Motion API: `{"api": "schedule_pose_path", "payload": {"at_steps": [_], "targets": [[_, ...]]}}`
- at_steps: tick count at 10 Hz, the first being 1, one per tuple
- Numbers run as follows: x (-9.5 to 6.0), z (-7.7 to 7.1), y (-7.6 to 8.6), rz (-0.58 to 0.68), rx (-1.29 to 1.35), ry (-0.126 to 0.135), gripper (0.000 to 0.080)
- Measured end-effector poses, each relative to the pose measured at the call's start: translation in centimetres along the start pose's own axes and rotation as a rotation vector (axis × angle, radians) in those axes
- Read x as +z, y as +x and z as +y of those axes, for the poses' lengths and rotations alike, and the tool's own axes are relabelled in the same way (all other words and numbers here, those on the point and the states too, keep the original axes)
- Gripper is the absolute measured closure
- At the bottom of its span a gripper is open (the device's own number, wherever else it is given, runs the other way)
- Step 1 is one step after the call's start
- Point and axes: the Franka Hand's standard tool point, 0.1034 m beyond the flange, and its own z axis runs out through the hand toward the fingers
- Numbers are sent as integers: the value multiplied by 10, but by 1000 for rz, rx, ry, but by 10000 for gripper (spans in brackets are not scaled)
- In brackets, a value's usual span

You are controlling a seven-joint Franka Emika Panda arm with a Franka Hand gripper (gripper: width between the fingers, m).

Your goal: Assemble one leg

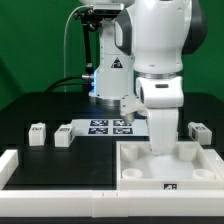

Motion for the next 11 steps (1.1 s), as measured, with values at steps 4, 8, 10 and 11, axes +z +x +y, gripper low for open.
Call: {"api": "schedule_pose_path", "payload": {"at_steps": [4, 8, 10, 11], "targets": [[0, 10, 1, 3, 6, -10, 727], [0, 11, 0, -4, -32, -19, 727], [0, 11, 0, -4, -31, -18, 515], [0, 11, 0, -4, -31, -18, 515]]}}
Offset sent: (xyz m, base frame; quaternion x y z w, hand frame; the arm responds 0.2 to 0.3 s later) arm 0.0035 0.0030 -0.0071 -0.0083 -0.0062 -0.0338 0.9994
